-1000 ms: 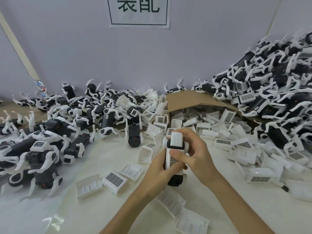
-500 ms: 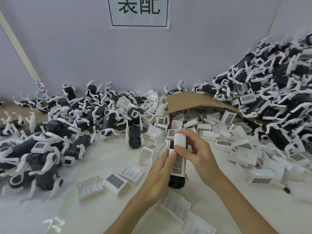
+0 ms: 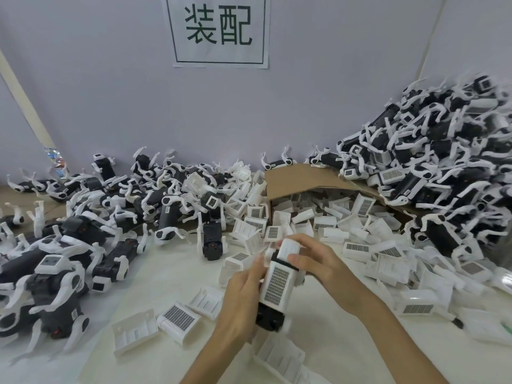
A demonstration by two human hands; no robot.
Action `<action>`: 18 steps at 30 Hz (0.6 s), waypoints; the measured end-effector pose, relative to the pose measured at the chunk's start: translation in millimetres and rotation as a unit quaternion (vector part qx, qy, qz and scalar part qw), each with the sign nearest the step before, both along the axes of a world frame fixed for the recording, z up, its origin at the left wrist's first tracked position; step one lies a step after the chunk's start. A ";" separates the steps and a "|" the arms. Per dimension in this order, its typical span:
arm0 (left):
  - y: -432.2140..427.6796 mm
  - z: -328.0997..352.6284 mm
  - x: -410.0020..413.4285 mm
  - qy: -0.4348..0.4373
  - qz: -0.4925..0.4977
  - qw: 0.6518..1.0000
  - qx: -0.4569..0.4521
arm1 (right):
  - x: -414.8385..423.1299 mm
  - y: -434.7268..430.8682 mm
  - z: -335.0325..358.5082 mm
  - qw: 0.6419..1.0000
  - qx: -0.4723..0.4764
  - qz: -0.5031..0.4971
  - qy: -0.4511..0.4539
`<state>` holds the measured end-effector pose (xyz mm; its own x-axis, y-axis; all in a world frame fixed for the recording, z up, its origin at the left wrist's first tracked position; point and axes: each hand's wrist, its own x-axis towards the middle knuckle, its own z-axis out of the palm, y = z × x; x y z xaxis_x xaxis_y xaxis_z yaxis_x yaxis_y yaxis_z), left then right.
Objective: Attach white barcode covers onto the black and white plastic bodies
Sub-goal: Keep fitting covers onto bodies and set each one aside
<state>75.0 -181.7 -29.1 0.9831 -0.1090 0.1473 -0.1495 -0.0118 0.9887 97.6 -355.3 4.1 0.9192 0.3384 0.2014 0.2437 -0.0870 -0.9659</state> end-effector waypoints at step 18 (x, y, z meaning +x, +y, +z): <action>27.9 11.7 28.4 0.021 0.128 0.978 -0.164 | 88.9 -124.0 236.6 0.909 0.269 -0.317 -0.039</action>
